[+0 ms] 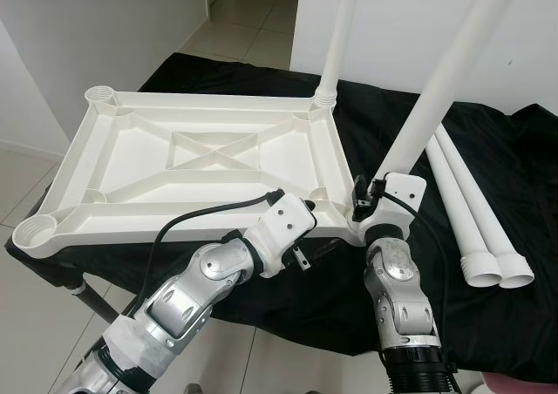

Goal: Building children table

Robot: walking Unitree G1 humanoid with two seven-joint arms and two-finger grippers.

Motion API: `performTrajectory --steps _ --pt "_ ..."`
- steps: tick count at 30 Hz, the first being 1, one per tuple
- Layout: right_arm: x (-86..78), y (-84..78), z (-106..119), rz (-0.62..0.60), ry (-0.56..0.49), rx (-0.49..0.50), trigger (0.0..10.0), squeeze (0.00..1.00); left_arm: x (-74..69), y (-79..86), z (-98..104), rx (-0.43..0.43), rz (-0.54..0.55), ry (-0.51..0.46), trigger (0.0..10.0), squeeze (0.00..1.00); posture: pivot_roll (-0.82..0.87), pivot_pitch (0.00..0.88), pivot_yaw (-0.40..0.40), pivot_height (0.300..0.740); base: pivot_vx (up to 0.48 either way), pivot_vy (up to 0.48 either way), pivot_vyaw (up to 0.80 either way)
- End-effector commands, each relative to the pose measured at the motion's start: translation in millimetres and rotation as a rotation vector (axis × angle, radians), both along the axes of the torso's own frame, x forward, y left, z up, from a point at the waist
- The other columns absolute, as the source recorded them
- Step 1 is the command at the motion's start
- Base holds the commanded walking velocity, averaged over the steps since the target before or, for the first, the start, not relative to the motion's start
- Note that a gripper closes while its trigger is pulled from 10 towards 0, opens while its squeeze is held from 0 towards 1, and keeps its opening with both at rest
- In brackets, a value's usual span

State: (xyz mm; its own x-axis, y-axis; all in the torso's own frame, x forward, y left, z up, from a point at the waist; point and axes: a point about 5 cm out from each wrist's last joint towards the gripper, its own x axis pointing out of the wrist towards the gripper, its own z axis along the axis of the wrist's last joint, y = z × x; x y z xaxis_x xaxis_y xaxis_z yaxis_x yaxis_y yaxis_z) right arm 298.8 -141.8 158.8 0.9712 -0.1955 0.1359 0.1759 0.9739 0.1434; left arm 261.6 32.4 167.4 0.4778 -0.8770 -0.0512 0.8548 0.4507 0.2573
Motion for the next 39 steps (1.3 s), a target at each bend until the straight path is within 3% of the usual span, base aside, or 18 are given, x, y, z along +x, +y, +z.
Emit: performTrajectory --steps 1,13,14,15,25,35,36,37,38,39 --pt "-0.7 -3.4 3.3 -0.024 -0.016 0.023 10.0 1.0 -2.1 -0.5 0.2 0.029 -0.07 0.003 10.0 0.0 0.01 0.084 -0.066 0.74 0.0 0.0 0.0" --pt "1.5 -7.5 2.5 0.114 -0.068 -0.007 10.0 1.0 1.4 1.9 1.6 0.019 -0.044 -0.011 10.0 0.0 0.03 0.091 -0.075 0.74 0.0 0.0 0.0" --pt "0.9 -10.0 -0.8 0.214 -0.066 -0.027 10.0 0.62 1.3 2.0 0.9 0.012 -0.03 -0.008 10.0 0.0 0.03 0.093 -0.073 0.74 0.0 0.0 0.0" --pt "0.0 -10.0 -2.7 0.263 -0.062 -0.021 10.0 0.0 1.4 2.1 0.6 0.006 -0.025 -0.009 10.0 0.0 0.02 0.092 -0.068 0.74 0.0 0.0 0.0" --pt "-3.2 -13.3 -7.3 0.411 -0.051 -0.064 10.0 0.0 1.6 3.4 -1.3 0.007 -0.047 -0.007 10.0 0.0 0.02 0.093 -0.063 0.74 0.0 0.0 0.0" --pt "6.2 -32.2 -6.5 0.652 -0.038 -0.224 10.0 0.0 -1.3 3.3 -4.0 0.009 -0.112 0.057 10.0 0.0 0.01 0.097 -0.052 0.74 0.0 0.0 0.0" --pt "9.7 -35.5 -4.4 0.676 -0.039 -0.228 7.1 0.0 -1.2 2.1 -4.6 0.013 -0.114 0.062 10.0 0.0 0.01 0.094 -0.048 0.74 0.0 0.0 0.0" --pt "9.7 -35.5 -4.4 0.676 -0.039 -0.228 7.1 0.0 -1.2 2.1 -4.6 0.013 -0.114 0.062 10.0 0.0 0.01 0.094 -0.048 0.74 0.0 0.0 0.0" --pt "12.0 -37.1 -4.1 0.695 -0.034 -0.236 3.2 0.0 -0.9 1.4 -4.6 0.016 -0.116 0.064 10.0 0.0 0.01 0.089 -0.047 0.74 0.0 0.0 0.0" --pt "13.5 -38.2 -3.9 0.708 -0.031 -0.241 3.2 0.0 -0.8 0.9 -4.5 0.019 -0.118 0.065 10.0 0.0 0.01 0.089 -0.047 0.74 0.0 0.0 0.0"
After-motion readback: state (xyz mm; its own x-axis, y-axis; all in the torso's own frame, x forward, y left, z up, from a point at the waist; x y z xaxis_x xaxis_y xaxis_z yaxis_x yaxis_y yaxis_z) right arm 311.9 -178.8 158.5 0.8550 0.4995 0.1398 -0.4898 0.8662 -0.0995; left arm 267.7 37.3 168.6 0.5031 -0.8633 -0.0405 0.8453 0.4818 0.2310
